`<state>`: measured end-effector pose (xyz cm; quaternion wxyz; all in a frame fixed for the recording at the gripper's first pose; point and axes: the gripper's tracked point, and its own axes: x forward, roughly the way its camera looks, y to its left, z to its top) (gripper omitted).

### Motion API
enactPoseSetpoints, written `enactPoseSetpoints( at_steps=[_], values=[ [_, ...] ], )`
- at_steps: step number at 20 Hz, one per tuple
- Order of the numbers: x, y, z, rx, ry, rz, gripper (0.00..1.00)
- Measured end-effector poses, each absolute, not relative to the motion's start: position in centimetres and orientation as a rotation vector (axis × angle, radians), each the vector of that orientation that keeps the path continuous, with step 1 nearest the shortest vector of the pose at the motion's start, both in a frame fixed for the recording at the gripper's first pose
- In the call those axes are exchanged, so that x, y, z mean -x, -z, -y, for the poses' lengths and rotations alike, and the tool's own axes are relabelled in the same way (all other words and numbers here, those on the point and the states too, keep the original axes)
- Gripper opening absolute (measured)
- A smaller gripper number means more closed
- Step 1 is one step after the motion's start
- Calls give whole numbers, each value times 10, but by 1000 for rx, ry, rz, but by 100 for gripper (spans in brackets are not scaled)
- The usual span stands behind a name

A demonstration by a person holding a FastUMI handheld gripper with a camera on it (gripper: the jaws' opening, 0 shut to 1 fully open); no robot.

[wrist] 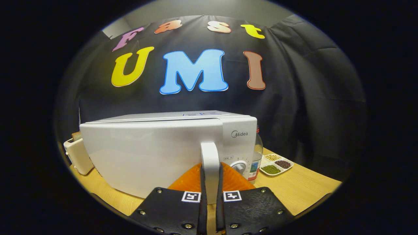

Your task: Open the microwave, put the food inside, and close the microwave door.

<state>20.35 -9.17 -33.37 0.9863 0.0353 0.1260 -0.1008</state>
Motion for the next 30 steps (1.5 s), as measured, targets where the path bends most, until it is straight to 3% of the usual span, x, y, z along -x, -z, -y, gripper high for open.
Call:
enactPoseSetpoints(
  at_steps=[7,20,26,30],
  values=[
    [-108,323,55,-35,231,-232,11],
    [30,309,-127,-17,-174,-82,11],
    [60,316,-218,71,-218,-24,11],
    [79,319,-271,102,-347,-1,11]
  ],
)
